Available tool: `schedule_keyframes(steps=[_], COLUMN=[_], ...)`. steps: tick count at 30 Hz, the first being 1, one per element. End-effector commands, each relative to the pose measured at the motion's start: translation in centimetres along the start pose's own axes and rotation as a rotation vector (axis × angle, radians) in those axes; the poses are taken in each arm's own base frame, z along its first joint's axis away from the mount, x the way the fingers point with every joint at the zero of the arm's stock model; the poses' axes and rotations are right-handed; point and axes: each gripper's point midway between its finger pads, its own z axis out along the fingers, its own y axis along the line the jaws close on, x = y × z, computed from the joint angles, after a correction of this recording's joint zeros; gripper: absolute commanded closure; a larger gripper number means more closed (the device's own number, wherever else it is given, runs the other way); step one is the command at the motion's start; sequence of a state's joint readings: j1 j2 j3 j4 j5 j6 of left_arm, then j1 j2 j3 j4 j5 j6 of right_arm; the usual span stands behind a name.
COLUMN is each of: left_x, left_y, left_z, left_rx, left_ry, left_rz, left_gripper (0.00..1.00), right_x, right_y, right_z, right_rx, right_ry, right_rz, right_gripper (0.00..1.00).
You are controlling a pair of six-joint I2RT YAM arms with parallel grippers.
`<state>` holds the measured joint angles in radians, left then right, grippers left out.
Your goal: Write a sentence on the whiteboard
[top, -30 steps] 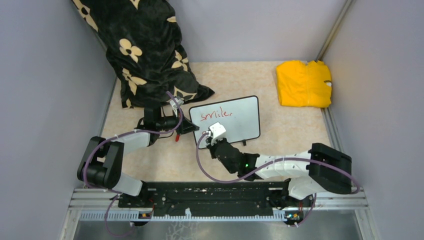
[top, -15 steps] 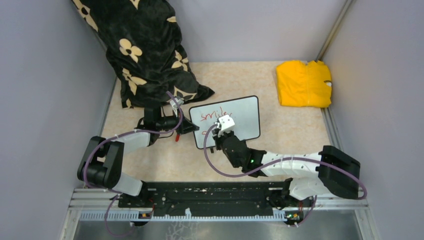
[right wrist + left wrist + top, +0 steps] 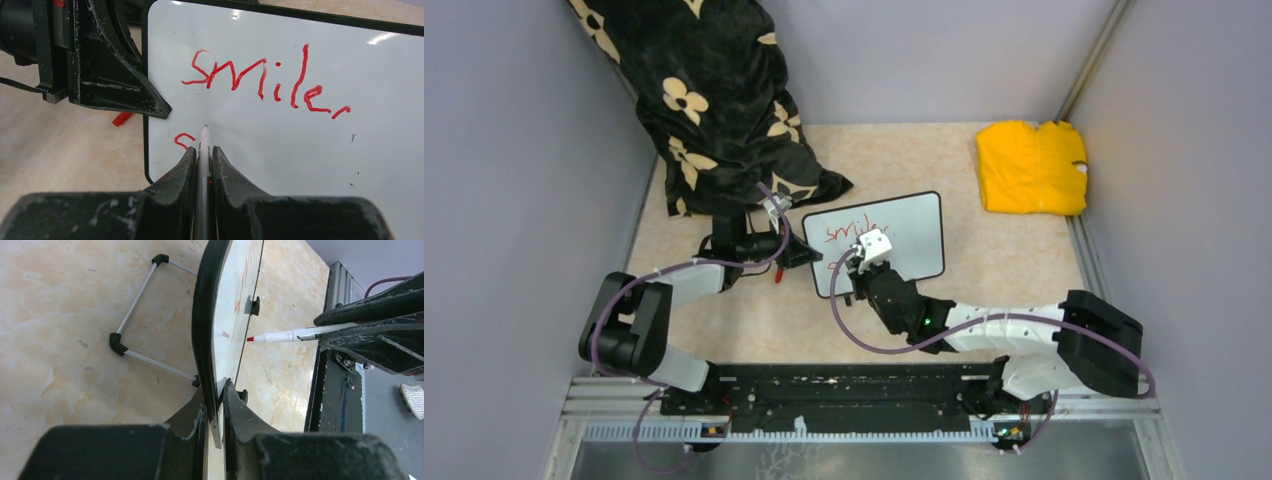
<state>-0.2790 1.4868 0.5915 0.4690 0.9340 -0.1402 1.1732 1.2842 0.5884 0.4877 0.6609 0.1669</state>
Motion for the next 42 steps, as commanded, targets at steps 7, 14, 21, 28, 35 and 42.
schedule_keyframes(steps=[7,14,21,28,35,42], left_x=[3.2,3.2,3.1,3.2,3.2,3.3], left_y=[3.3,3.2,3.2,3.3,3.2,3.2], left_z=[-0.1,-0.1,-0.1,-0.1,-0.1,-0.1], left_rx=[-0.141,-0.14,-0.14,-0.139,-0.136,-0.135], left_ry=[0.078,0.078,0.078,0.082,0.083,0.084], left_rz=[0.002,0.003,0.004,0.0,0.002,0.001], left_gripper=[1.0,1.0,1.0,1.0,1.0,1.0], right_x=[-0.8,0.2,1.6,3.1,4.6,4.6], right_y=[0.4,0.1,-0.4,-0.6,-1.0,-2.2], right_z=[0.9,0.9,0.5,0.0,-0.5,-1.1], right_rx=[0.008,0.02,0.028,0.017,0.018,0.066], right_ry=[-0.023,0.005,0.039,0.077,0.119,0.114], right_rz=[0.022,0.017,0.016,0.021,0.013,0.018], right_gripper=[1.0,1.0,1.0,1.0,1.0,1.0])
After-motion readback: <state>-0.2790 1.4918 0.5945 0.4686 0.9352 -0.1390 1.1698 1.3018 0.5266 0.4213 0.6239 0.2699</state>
